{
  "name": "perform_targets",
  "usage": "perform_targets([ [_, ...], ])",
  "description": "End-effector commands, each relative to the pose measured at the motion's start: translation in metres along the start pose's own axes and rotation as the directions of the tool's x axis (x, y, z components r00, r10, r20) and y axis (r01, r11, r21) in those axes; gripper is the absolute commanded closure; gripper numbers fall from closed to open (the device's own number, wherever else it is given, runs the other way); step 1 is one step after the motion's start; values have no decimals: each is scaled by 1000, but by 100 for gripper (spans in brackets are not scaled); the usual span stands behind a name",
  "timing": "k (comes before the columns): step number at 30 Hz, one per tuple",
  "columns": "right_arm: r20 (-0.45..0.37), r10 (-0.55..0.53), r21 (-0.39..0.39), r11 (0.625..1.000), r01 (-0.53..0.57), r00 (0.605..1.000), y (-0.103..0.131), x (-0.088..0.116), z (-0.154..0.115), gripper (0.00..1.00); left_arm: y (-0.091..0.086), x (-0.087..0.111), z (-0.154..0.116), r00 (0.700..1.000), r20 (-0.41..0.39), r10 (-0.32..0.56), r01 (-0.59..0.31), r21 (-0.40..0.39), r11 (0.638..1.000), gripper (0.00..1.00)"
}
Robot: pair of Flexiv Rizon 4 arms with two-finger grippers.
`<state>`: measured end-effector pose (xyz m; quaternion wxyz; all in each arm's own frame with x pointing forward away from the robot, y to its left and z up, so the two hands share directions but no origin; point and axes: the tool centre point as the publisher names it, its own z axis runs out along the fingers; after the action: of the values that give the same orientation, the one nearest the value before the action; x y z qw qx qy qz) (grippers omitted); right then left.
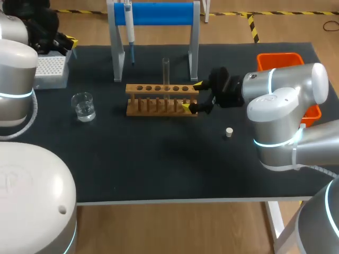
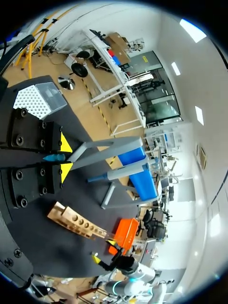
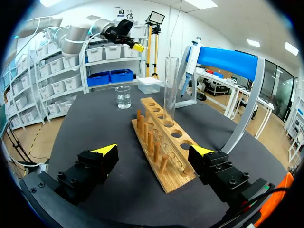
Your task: Invert the test tube, pick up the pipette, mount the tip to pipette, aspirate from beaker and dispense into the tube, eject the tip, return the pipette, and cap with the stopper.
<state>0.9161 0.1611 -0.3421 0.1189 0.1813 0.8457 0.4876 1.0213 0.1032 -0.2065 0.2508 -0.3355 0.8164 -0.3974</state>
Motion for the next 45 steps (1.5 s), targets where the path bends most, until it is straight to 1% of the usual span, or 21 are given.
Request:
perform_targets([
  [1,-1,0,1,1000,0,1000,0,0,-1,0,0,-1,-1,1000,-6,0,0,-2,1000,100],
  [3,-1,0,1,1000,0,1000,0,0,-1,0,0,-1,-1,1000,-6,0,0,-2,1000,100],
  [7,-1,0,1,1000,0,1000,0,0,-1,0,-9,32,-19,997,-74,19,-18,3,1000,100],
  [12,-1,0,1,1000,0,1000,0,0,-1,0,-25,76,-28,984,-168,59,-64,-23,998,100],
  [13,-1,0,1,1000,0,1000,0,0,-1,0,-29,86,-29,979,-190,71,-76,-20,997,100],
  [18,-1,0,1,1000,0,1000,0,0,-1,0,-51,131,-30,949,-288,129,-153,-62,986,100],
  [19,-1,0,1,1000,0,1000,0,0,-1,0,-54,139,-30,944,-305,130,-155,-62,986,100],
  [22,-1,0,1,1000,0,1000,0,0,-1,0,-63,162,-28,925,-348,153,-192,-79,978,100],
  [31,-1,0,1,1000,0,1000,0,0,-1,0,-88,226,-21,861,-474,185,-249,-77,965,100],
  [34,-1,0,1,1000,0,1000,0,0,-1,0,-95,242,-20,847,-496,190,-254,-64,965,100],
  [37,-1,0,1,1000,0,1000,0,0,-1,0,-101,258,-18,826,-526,201,-265,-49,963,100],
  [41,-1,0,1,1000,0,1000,0,0,-1,0,-103,272,-16,812,-550,198,-270,-51,962,100],
  [45,-1,0,1,1000,0,1000,0,0,-1,0,-105,282,-16,804,-560,200,-272,-48,961,100],
])
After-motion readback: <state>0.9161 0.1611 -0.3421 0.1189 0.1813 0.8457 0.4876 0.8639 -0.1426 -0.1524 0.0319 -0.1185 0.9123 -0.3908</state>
